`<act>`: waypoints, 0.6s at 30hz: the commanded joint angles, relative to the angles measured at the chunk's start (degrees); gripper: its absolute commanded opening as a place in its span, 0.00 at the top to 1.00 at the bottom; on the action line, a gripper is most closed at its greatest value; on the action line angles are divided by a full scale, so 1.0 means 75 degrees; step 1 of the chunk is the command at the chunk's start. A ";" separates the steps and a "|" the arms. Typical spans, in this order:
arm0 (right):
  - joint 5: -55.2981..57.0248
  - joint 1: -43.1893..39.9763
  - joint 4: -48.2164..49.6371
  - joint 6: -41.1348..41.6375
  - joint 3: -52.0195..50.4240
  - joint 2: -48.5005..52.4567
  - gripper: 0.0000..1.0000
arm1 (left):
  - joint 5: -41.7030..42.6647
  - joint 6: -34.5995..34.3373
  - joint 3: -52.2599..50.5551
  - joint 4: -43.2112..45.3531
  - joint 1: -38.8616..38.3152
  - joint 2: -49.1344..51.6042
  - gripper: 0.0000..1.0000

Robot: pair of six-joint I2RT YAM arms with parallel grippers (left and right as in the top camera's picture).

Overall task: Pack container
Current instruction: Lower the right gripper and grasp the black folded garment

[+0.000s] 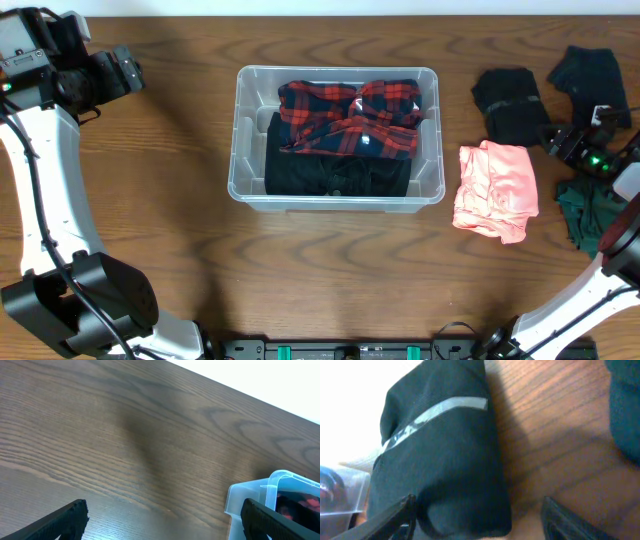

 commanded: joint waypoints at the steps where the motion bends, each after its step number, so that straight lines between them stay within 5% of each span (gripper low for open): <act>1: 0.0015 0.0219 0.0280 0.0262 0.0119 0.0093 0.27 | 0.0093 0.0102 -0.0006 0.0009 0.0006 -0.0055 0.02; 12: 0.0676 0.1163 0.0944 0.1005 0.0122 0.0096 0.32 | 0.0093 0.0102 -0.0006 0.0009 0.0006 -0.0055 0.02; 18: 0.0697 0.1174 0.0927 0.1288 0.0122 0.0096 0.61 | 0.0093 0.0102 -0.0006 0.0009 0.0006 -0.0055 0.02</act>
